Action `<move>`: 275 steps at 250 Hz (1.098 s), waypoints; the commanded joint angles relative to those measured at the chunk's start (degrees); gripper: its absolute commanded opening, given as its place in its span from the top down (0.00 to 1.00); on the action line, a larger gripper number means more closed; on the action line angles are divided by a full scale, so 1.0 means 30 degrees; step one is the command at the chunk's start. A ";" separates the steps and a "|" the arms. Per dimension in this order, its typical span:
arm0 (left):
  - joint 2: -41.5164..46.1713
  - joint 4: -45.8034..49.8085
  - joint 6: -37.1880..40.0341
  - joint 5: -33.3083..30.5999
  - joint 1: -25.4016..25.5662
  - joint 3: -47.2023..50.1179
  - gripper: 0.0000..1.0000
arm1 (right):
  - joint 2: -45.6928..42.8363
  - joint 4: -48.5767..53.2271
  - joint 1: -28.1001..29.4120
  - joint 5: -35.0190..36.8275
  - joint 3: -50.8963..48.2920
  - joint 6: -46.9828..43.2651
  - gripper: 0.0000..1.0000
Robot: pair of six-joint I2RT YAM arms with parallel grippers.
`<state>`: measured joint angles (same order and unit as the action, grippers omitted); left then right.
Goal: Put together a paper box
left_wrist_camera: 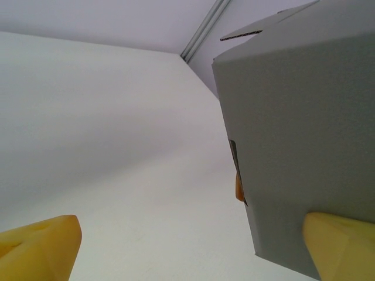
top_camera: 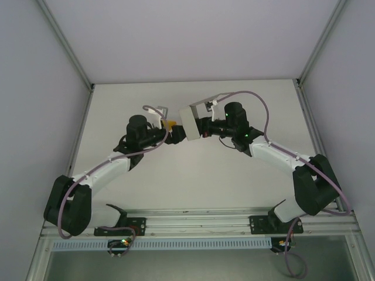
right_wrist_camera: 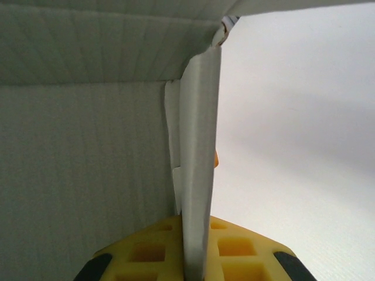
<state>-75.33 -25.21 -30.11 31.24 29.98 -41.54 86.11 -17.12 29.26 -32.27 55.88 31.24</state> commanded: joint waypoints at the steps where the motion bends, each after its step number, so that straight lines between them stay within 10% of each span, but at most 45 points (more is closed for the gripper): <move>1: -0.0057 -0.1133 0.1010 0.2614 0.2215 -0.1161 0.00 | 0.0880 0.0219 0.2349 -0.2221 0.0422 -0.0539 1.00; 92: 0.2523 0.1647 0.1987 -0.0629 0.2210 0.0055 0.00 | -0.1080 -0.3052 0.0905 -0.3800 -0.1256 0.1705 0.97; 153: 0.6235 0.9961 0.2626 -0.9030 0.1751 0.0482 0.00 | -0.4297 0.8640 0.0037 0.8031 -0.0657 -0.1505 0.98; 214: 0.9529 1.5072 0.1493 -1.3227 0.0130 0.1795 0.00 | -0.3630 1.1218 -0.1278 0.9669 -0.1121 -0.1053 0.98; 275: 1.0044 1.4916 0.1561 -1.2606 -0.0471 0.2200 0.00 | 0.1913 1.4376 0.0486 1.3458 0.1842 -0.1709 0.98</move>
<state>-45.74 17.87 -24.86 -5.41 28.84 -35.22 85.65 17.06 27.40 -2.44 56.01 28.18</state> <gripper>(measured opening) 0.999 0.081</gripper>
